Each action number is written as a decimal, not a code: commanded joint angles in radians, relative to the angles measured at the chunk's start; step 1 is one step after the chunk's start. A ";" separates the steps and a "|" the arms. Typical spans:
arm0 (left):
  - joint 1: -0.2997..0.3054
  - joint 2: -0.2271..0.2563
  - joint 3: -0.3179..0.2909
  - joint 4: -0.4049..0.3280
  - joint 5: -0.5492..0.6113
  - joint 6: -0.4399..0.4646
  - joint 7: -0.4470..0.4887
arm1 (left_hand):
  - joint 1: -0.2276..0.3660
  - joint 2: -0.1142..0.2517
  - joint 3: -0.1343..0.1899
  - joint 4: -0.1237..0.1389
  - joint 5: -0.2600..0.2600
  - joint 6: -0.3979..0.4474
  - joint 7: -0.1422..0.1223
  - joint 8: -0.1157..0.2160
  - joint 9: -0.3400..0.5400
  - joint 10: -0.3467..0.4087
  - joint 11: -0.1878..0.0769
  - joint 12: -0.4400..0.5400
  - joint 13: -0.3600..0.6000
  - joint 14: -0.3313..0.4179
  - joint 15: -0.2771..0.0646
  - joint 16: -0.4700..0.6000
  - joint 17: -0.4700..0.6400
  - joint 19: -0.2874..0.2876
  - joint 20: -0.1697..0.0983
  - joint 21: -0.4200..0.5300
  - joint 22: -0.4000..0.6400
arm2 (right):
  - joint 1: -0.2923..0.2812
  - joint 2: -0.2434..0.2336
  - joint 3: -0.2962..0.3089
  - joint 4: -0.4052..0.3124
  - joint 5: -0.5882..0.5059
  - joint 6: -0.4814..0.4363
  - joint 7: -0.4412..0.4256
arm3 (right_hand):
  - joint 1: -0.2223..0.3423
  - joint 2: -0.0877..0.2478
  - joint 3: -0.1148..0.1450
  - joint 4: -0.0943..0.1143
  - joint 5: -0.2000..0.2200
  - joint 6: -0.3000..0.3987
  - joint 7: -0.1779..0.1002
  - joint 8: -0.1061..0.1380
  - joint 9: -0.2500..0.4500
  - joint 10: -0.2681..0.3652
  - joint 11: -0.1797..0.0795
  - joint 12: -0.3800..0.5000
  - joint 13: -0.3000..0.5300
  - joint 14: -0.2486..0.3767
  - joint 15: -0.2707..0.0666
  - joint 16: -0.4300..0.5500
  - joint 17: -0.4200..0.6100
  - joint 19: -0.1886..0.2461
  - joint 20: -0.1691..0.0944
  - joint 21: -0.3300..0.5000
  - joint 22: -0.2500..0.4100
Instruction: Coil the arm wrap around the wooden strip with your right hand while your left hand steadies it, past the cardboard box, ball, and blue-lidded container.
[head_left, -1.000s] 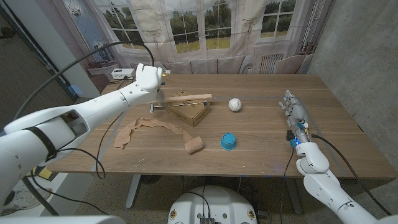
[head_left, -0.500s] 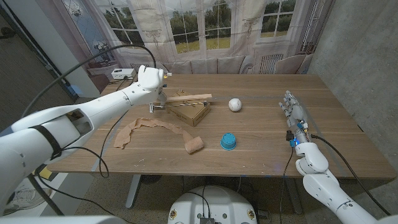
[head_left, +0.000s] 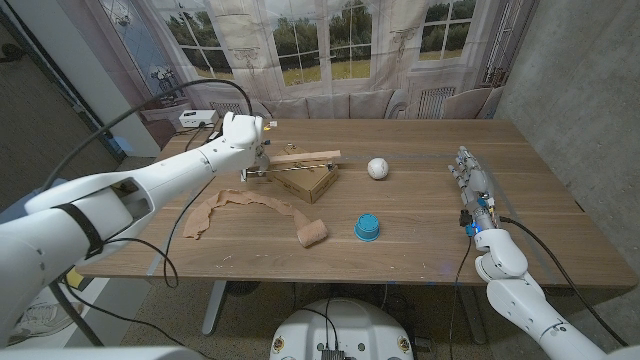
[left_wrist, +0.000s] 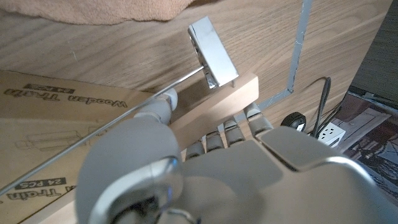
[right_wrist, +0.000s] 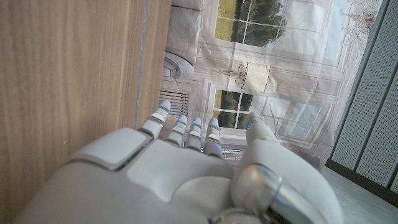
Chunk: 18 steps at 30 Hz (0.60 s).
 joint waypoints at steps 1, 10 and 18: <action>0.029 0.010 -0.011 -0.022 -0.055 0.020 0.111 | 0.080 0.015 0.050 0.014 0.000 0.055 0.001 0.015 0.004 0.076 -0.016 0.022 0.004 0.077 -0.029 0.030 0.015 0.070 -0.017 0.036 0.010 | -0.005 -0.002 0.002 -0.007 -0.001 -0.002 -0.006 | 0.003 -0.005 -0.004 0.000 0.002 0.009 -0.003 0.002 0.003 0.008 -0.004 0.000 0.002 0.007 0.000 0.003 0.003 0.012 0.001 0.003 0.004; 0.085 0.040 -0.043 -0.094 -0.062 0.068 0.253 | 0.203 0.022 0.185 0.144 -0.004 0.206 -0.009 0.042 0.008 0.265 -0.061 0.079 0.027 0.332 -0.128 0.166 0.092 0.194 -0.059 0.159 0.054 | -0.006 -0.002 0.002 -0.011 -0.003 -0.003 -0.009 | 0.002 -0.005 -0.004 0.000 0.002 0.010 -0.001 0.003 0.003 0.009 -0.002 0.000 0.002 0.007 0.001 0.003 0.003 0.012 0.001 0.003 0.004; 0.152 0.070 -0.105 -0.159 -0.094 0.076 0.412 | 0.279 0.008 0.065 0.154 -0.008 0.415 0.036 0.094 0.076 0.488 -0.075 0.211 0.191 0.586 -0.176 0.478 0.383 0.329 -0.108 0.480 0.194 | -0.011 -0.008 0.005 -0.024 -0.009 -0.009 -0.017 | 0.002 -0.005 -0.005 0.000 0.002 0.011 0.000 0.003 0.003 0.009 -0.003 0.000 0.002 0.007 0.000 0.002 0.003 0.012 -0.001 0.003 0.005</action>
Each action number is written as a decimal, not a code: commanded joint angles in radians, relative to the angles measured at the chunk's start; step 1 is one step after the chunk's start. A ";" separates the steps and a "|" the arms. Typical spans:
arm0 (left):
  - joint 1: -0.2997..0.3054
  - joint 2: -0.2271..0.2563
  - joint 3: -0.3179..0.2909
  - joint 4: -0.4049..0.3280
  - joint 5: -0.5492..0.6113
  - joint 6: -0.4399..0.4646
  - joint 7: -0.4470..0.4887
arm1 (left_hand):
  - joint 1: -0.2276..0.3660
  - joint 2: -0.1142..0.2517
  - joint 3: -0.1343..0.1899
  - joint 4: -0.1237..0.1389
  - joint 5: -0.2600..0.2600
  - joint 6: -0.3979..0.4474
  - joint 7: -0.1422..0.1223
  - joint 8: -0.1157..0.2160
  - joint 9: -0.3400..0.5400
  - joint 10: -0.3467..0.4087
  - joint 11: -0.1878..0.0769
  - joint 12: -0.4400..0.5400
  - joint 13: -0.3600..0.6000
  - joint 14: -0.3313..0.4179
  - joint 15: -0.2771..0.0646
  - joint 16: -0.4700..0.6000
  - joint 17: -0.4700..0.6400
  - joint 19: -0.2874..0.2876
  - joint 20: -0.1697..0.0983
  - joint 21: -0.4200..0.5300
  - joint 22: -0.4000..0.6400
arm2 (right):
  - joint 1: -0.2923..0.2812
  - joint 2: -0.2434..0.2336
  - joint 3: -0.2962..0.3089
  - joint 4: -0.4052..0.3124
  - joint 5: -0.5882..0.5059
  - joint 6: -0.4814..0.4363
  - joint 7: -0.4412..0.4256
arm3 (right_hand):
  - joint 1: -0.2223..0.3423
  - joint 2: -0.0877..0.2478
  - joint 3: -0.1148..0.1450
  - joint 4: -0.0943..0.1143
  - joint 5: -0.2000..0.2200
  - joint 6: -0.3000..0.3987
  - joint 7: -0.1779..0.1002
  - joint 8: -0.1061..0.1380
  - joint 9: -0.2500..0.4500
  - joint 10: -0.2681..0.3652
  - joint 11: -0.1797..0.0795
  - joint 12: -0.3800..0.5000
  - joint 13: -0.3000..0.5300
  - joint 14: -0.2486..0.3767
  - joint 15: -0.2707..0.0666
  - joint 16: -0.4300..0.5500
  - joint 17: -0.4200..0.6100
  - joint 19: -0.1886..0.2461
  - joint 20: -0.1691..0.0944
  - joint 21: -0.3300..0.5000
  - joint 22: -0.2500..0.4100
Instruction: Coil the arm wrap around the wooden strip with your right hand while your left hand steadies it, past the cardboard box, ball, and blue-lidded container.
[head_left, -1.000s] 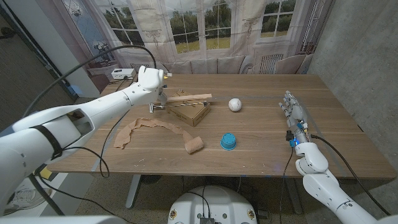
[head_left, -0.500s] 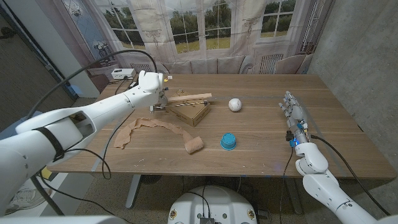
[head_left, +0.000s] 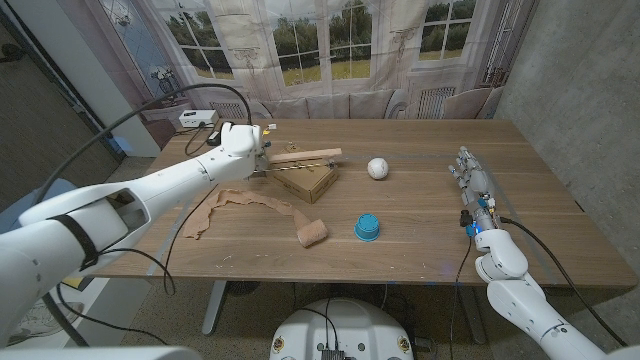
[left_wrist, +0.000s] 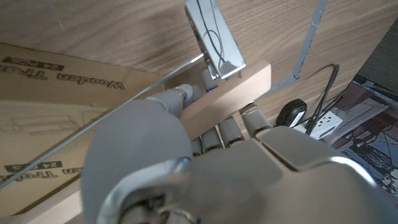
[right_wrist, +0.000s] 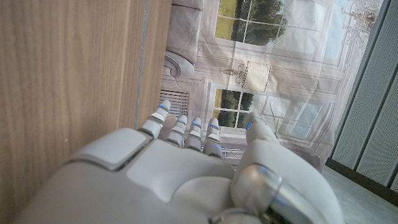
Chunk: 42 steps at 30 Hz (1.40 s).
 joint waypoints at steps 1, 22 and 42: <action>0.086 0.039 -0.072 -0.089 -0.041 0.026 0.214 | 0.077 0.046 -0.092 -0.011 0.001 0.096 0.026 0.024 0.060 0.092 0.002 0.092 0.128 0.085 -0.103 0.182 0.186 0.054 -0.025 0.188 0.084 | -0.006 -0.006 0.003 -0.015 -0.007 -0.006 -0.008 | 0.002 -0.005 -0.005 0.000 0.002 0.011 0.001 0.003 0.003 0.009 -0.003 0.000 0.002 0.006 -0.001 0.002 0.003 0.008 -0.005 0.003 0.005; 0.166 0.091 -0.127 -0.217 -0.028 0.038 0.417 | -0.044 0.001 -0.177 0.158 0.110 0.147 -0.014 0.024 0.321 0.225 -0.030 0.758 0.930 0.455 -0.138 0.576 0.633 0.222 -0.157 0.797 0.169 | -0.037 -0.002 0.014 -0.034 -0.018 0.022 -0.017 | 0.002 -0.004 -0.005 0.000 0.002 0.013 0.002 0.003 0.003 0.010 0.000 0.000 0.002 0.006 -0.001 0.001 0.003 0.008 -0.006 0.002 0.005; 0.294 0.126 -0.182 -0.288 0.115 -0.120 0.725 | -0.376 -0.014 -0.165 0.195 0.256 0.179 0.028 0.318 0.662 0.284 -0.091 1.134 0.934 0.573 -0.140 0.718 0.798 0.345 -0.206 0.859 0.254 | -0.132 -0.012 0.041 -0.131 -0.111 0.031 -0.104 | 0.004 -0.002 -0.003 -0.002 0.002 0.020 0.008 0.005 0.003 0.022 0.002 0.003 0.002 0.014 -0.008 0.003 0.002 0.011 -0.007 0.003 0.005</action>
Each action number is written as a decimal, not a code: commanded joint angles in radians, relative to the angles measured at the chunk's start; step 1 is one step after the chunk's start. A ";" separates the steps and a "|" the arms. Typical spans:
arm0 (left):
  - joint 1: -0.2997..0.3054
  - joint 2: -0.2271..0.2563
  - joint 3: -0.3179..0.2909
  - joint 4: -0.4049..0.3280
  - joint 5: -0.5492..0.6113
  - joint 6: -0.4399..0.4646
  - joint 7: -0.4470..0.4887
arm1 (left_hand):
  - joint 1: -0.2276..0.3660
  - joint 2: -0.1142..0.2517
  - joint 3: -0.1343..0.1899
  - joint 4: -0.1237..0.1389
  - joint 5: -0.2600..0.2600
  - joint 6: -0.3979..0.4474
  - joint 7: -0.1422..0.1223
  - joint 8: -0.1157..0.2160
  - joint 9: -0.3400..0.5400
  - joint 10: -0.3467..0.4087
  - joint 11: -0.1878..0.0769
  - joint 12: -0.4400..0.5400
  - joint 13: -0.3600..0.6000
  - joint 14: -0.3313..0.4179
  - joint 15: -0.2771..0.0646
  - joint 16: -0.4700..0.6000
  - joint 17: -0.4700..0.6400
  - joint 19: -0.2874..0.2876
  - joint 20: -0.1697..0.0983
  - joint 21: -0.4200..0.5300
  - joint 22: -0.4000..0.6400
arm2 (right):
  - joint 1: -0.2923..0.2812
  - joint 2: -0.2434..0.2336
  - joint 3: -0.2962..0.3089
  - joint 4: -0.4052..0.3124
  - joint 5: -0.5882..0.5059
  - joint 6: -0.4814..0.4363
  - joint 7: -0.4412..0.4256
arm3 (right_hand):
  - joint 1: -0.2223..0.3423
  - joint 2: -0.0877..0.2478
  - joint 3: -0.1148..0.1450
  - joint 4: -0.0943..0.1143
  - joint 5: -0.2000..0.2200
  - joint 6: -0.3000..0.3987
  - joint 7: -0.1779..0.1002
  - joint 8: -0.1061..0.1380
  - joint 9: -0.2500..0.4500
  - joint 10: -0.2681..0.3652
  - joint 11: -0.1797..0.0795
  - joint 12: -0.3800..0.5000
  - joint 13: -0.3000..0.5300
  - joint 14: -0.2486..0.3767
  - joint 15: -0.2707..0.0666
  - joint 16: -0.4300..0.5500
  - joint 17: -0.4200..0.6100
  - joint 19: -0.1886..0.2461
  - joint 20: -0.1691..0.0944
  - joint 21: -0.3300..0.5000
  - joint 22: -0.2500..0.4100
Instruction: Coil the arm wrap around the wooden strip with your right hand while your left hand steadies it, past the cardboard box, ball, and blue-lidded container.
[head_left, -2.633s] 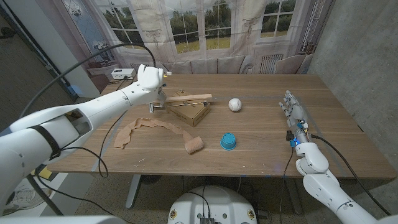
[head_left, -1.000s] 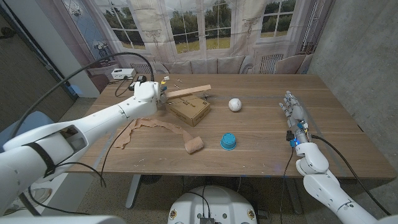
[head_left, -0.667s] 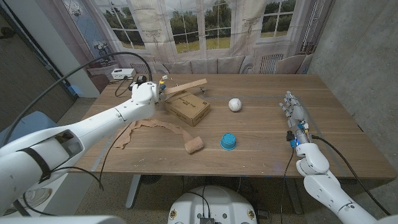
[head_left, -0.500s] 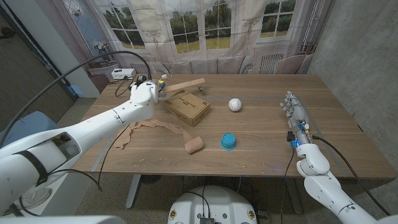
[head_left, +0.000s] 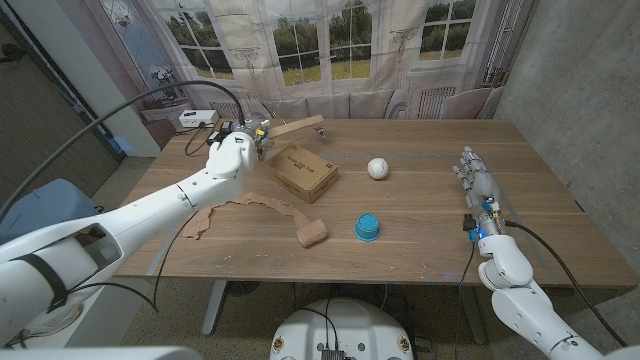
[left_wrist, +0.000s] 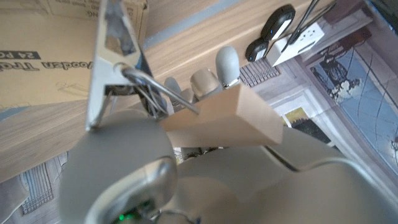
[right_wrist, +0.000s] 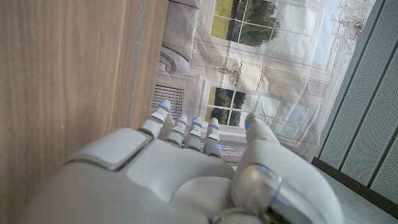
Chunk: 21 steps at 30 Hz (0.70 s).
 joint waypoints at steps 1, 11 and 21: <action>0.098 0.027 -0.048 -0.047 0.092 -0.120 0.230 | -0.098 0.061 0.016 0.009 0.022 0.030 0.032 0.055 0.061 -0.002 -0.014 0.023 0.002 0.014 0.003 0.022 0.004 0.021 -0.044 0.008 0.017 | -0.055 0.001 0.017 -0.046 -0.040 0.017 -0.037 | 0.004 -0.002 -0.003 -0.002 0.002 0.011 -0.001 0.005 0.003 0.007 -0.001 0.003 0.002 0.008 -0.003 0.003 0.002 0.006 -0.001 0.003 0.005; 0.162 0.041 -0.125 -0.066 0.098 -0.228 0.334 | -0.255 0.001 -0.047 -0.026 0.019 0.304 0.000 0.287 0.152 0.161 0.005 0.032 0.002 0.064 0.002 0.128 0.003 0.106 -0.059 -0.008 0.013 | -0.089 0.012 0.025 -0.066 -0.053 0.031 -0.047 | 0.004 -0.002 -0.004 -0.002 0.002 0.013 -0.001 0.005 0.003 0.009 -0.001 0.003 0.002 0.009 -0.004 0.003 0.002 0.006 -0.002 0.003 0.005; 0.186 0.056 -0.164 -0.096 0.111 -0.271 0.285 | 0.084 -0.060 0.060 -0.331 -0.190 0.464 0.026 0.369 -0.074 0.240 0.015 0.021 -0.002 0.094 0.003 0.202 -0.004 0.130 -0.082 0.061 0.014 | -0.115 0.024 0.035 -0.079 -0.059 0.047 -0.051 | 0.004 -0.001 -0.004 -0.002 0.002 0.013 -0.002 0.005 0.003 0.010 -0.001 0.003 0.002 0.009 -0.005 0.002 0.003 0.006 -0.003 0.003 0.005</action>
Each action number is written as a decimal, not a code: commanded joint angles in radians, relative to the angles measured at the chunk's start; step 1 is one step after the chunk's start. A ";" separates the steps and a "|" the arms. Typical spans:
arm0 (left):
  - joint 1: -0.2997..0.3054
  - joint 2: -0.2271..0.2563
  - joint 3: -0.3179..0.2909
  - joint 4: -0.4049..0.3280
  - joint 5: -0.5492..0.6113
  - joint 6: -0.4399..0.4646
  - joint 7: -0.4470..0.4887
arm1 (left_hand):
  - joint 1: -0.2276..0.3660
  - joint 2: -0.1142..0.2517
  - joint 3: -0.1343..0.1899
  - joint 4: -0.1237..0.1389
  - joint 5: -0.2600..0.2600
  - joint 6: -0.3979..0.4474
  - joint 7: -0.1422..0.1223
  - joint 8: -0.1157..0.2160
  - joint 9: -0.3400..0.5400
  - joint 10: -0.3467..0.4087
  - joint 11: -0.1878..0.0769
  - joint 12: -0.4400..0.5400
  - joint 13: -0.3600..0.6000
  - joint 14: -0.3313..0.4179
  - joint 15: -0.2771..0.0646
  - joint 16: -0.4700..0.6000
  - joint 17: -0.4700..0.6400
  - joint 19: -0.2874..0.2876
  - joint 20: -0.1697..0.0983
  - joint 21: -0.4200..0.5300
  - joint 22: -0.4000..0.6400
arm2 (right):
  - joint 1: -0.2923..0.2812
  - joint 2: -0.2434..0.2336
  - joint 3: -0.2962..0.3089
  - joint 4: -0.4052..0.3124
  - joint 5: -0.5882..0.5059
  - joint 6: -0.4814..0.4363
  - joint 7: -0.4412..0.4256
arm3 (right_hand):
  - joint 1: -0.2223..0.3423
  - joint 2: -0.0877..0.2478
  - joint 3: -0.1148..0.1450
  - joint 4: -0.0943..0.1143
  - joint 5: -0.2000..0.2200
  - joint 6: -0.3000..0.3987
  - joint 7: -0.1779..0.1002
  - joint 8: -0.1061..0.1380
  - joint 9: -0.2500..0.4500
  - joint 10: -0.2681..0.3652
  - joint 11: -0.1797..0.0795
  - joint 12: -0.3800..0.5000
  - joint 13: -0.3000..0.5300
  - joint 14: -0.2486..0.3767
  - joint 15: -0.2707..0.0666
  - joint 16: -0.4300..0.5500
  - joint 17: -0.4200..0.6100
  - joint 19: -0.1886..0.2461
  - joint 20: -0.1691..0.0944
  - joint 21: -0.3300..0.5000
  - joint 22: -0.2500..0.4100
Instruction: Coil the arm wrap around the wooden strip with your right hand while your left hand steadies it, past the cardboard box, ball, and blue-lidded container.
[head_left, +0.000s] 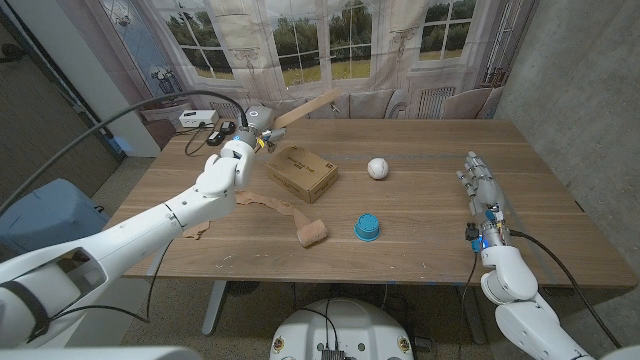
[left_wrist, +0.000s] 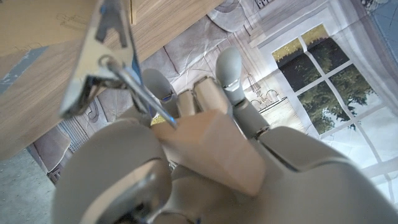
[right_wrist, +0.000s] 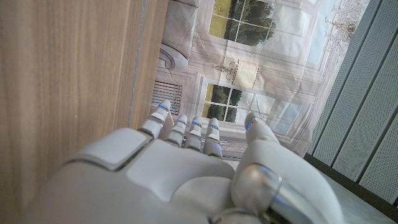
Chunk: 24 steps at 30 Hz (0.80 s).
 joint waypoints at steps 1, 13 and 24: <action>0.044 0.017 -0.057 -0.036 0.017 -0.070 0.000 | 0.132 -0.042 0.039 -0.107 0.014 0.031 0.035 0.023 -0.065 0.012 0.011 -0.004 0.003 0.002 0.007 0.023 0.005 -0.002 -0.047 0.017 0.022 | -0.035 0.013 0.013 -0.021 -0.012 0.019 -0.009 | 0.004 -0.001 -0.004 -0.001 0.002 0.010 -0.005 0.005 0.003 0.010 -0.001 0.003 0.002 0.004 0.000 0.002 0.003 0.006 -0.004 0.003 0.005; 0.075 0.008 -0.113 -0.069 -0.023 -0.124 0.005 | 0.249 -0.092 0.168 -0.100 0.291 0.107 0.133 0.128 -0.079 0.089 0.045 0.000 0.002 0.035 0.033 0.043 -0.011 0.026 -0.043 0.022 0.063 | -0.056 0.013 0.023 -0.042 -0.047 0.012 -0.027 | 0.004 0.000 -0.004 -0.001 0.002 0.010 -0.004 0.005 0.003 0.011 -0.001 0.002 0.002 0.004 0.000 0.002 0.003 0.007 -0.006 0.003 0.005; 0.063 0.020 -0.113 -0.086 -0.005 -0.178 -0.048 | 0.226 -0.130 0.226 -0.091 0.447 0.091 0.196 0.085 -0.208 0.085 0.067 -0.008 0.002 0.004 0.069 0.061 0.002 0.013 -0.020 0.012 0.090 | -0.156 0.020 0.064 -0.161 -0.178 -0.049 -0.145 | 0.021 0.000 0.005 -0.012 0.006 0.018 -0.003 0.006 0.002 0.025 -0.001 0.006 0.002 0.026 -0.010 0.007 0.000 0.031 -0.015 0.011 0.004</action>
